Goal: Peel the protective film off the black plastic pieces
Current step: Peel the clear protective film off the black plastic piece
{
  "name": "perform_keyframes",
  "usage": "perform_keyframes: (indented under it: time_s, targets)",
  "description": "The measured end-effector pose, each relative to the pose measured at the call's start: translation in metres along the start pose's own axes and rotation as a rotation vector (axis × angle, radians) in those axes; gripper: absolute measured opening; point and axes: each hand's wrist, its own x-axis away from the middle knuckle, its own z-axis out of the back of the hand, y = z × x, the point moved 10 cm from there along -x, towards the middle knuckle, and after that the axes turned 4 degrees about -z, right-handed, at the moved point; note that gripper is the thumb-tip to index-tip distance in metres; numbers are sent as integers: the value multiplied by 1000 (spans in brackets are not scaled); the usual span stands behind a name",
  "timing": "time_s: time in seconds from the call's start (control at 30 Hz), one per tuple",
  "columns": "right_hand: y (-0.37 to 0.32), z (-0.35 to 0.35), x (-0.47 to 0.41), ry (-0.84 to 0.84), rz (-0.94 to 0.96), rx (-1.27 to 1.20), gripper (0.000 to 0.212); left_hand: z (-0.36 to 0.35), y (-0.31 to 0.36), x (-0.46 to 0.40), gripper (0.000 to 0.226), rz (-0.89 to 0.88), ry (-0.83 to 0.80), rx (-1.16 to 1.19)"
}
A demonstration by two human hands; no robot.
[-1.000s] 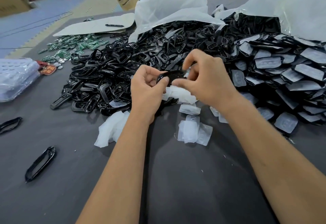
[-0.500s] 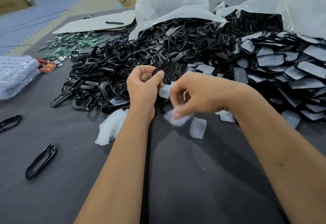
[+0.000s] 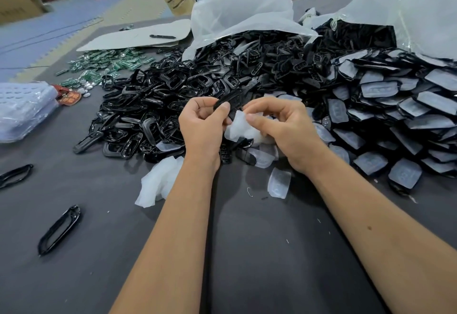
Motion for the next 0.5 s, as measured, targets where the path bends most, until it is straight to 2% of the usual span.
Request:
perform_keyframes:
  time_s: [0.13,0.3,0.37,0.5]
  targets:
    - [11,3,-1,2,-68,-44,2,0,-1,1,18,-2,7,-6]
    - [21,2,-4,2,-175,-171,12,-3,-1,1,19,4,-21,7]
    - [20,2,-4,3,-167,-198,6,-4,0,1,19,-2,-29,-2]
    - [15,0,-3,-8,-93,-154,22,-3,-1,1,18,-5,-31,-10]
